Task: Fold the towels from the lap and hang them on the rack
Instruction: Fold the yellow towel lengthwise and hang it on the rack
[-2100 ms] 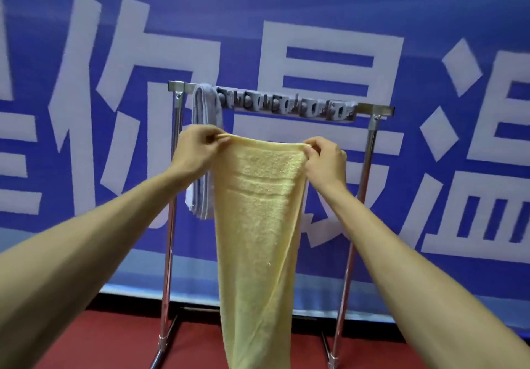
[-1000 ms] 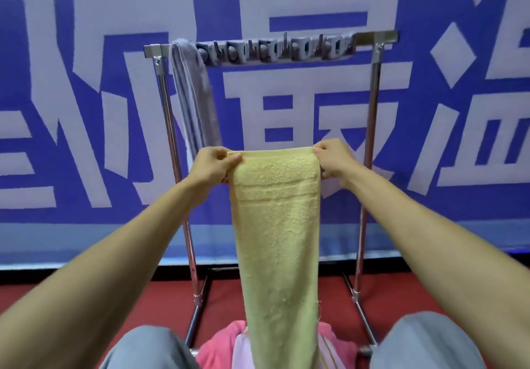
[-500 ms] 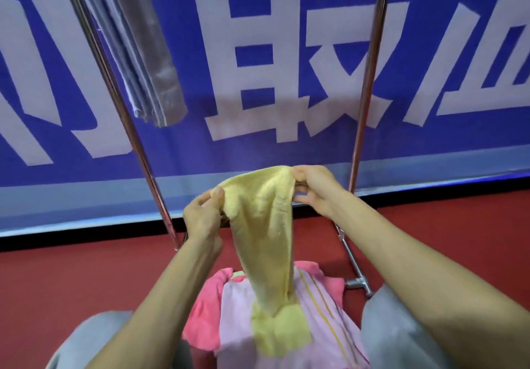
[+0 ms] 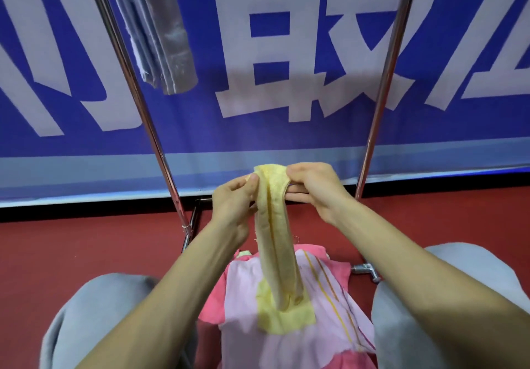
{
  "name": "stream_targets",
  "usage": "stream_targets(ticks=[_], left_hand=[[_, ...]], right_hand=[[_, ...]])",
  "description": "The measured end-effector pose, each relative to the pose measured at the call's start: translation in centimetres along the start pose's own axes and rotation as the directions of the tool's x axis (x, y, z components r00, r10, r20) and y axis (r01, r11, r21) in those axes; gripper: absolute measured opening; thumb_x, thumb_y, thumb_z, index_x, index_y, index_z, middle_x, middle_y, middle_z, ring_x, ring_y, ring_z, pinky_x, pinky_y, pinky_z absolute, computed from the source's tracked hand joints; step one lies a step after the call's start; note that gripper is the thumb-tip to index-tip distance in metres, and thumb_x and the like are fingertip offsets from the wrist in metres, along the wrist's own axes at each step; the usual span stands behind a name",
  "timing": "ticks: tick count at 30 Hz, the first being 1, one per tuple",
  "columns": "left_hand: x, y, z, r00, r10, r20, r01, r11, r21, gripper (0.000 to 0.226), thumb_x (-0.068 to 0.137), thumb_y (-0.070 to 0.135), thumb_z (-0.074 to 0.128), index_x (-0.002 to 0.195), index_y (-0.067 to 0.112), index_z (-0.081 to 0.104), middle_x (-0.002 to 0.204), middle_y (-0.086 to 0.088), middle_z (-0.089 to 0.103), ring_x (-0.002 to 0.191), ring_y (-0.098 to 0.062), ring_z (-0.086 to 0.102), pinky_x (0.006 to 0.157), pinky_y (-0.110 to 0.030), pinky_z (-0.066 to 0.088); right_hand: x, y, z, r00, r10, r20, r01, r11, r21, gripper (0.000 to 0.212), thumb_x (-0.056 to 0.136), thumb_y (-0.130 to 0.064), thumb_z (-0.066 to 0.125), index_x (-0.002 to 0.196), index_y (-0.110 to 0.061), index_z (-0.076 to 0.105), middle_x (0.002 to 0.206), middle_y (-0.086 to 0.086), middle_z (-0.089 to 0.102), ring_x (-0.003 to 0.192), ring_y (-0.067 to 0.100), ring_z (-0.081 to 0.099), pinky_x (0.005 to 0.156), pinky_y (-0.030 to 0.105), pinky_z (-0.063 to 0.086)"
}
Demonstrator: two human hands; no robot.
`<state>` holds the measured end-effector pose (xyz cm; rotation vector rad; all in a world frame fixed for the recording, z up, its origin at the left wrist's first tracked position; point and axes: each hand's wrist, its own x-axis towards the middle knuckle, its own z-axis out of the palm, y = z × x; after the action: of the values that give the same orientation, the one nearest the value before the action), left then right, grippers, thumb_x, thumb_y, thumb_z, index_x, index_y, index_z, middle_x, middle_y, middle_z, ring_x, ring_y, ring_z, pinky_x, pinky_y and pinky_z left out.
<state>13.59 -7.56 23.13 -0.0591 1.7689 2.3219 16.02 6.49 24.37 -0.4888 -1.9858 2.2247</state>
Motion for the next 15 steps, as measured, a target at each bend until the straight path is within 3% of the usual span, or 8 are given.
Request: stream_targets(ticks=[4,9,12,15], left_hand=[[-0.3,-0.8,0.8,0.998,0.059,-0.015,-0.058,0.995,0.080,0.011,0.091,0.009,0.061,0.085,0.005,0.070,0.076,-0.009,0.068,0.065,-0.018,0.061,0.060,-0.027,0.050],[-0.5,-0.7,1.3,0.994,0.109,-0.027,-0.107,0.991,0.078,0.012,0.090,0.005,0.059,0.094,0.008,0.069,0.088,-0.009,0.071,0.071,-0.014,0.065,0.063,-0.022,0.051],[-1.3,-0.1,1.5,0.994,0.106,0.034,-0.109,0.991,0.079,0.031,0.085,-0.006,0.050,0.095,0.022,0.060,0.091,-0.010,0.074,0.082,-0.020,0.070,0.077,-0.027,0.054],[-1.6,0.0,1.4,0.987,0.124,0.099,-0.137,0.983,0.126,0.048,0.078,-0.014,0.041,0.106,0.021,0.057,0.098,-0.010,0.074,0.095,-0.021,0.069,0.087,-0.030,0.051]], right_hand=[[-0.5,0.7,0.6,0.999,-0.023,0.038,0.025,0.998,-0.054,0.017,0.092,-0.007,0.053,0.100,0.001,0.066,0.086,0.014,0.067,0.080,0.025,0.066,0.078,0.033,0.058],[-0.4,0.8,0.4,0.999,-0.043,0.031,0.045,0.996,-0.071,0.018,0.093,-0.006,0.053,0.100,0.002,0.068,0.079,0.009,0.068,0.062,0.009,0.068,0.070,0.024,0.058],[-0.5,0.6,-0.1,0.997,-0.073,0.028,0.075,0.995,-0.072,0.018,0.092,-0.005,0.054,0.101,0.003,0.067,0.089,0.018,0.073,0.075,0.019,0.072,0.076,0.028,0.059],[-0.7,0.3,-0.9,0.993,-0.112,0.034,0.114,0.991,-0.067,0.018,0.088,-0.009,0.064,0.101,0.001,0.070,0.093,0.018,0.074,0.086,0.021,0.072,0.080,0.029,0.059]])
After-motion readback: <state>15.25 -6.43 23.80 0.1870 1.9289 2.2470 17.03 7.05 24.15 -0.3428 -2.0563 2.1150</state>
